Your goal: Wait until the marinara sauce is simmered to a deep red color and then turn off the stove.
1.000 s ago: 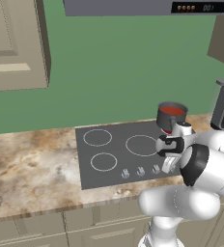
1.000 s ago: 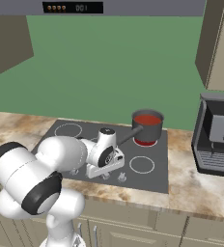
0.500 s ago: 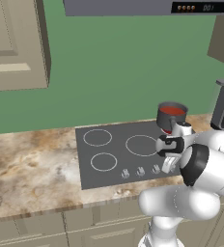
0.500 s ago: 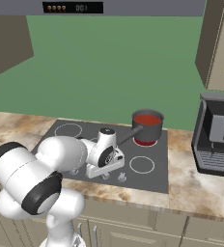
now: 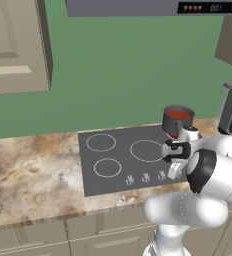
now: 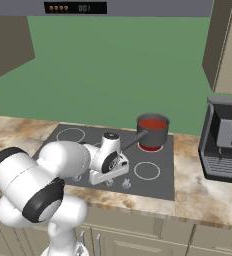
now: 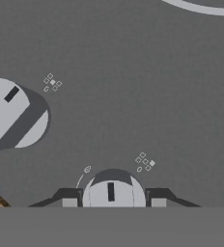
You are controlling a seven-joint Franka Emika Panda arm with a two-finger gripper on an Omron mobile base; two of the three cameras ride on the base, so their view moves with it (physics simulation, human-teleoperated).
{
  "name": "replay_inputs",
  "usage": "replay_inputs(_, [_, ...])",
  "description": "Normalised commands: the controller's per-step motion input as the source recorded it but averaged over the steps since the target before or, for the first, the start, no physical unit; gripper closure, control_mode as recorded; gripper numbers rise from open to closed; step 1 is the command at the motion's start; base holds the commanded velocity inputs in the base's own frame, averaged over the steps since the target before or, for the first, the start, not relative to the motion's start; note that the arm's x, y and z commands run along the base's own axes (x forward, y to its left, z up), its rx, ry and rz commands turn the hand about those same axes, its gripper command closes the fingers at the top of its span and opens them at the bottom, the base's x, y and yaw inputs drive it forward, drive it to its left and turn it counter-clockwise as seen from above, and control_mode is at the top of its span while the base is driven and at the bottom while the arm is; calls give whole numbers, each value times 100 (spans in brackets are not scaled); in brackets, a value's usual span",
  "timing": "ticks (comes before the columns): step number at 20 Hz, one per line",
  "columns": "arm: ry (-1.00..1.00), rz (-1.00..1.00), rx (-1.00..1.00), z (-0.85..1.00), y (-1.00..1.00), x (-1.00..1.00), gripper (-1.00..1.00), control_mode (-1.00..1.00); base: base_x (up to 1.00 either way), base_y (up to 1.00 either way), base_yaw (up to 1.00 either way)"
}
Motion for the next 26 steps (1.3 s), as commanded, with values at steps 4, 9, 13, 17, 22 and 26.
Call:
replay_inputs(4, [0, 0, 0, 0, 0, 0, 100, -100, 0, 0, 0])
replay_inputs(9, [0, 0, 0, 0, 0, 0, 100, -100, 0, 0, 0])
replay_inputs(13, [0, 0, 0, 0, 0, 0, 100, -100, 0, 0, 0])
replay_inputs(17, [0, 0, 0, 0, 0, 0, 100, -100, 0, 0, 0])
replay_inputs(22, [0, 0, 0, 0, 0, 0, 100, -100, 0, 0, 0])
replay_inputs(26, [0, 0, 0, 0, 0, 0, 100, -100, 0, 0, 0])
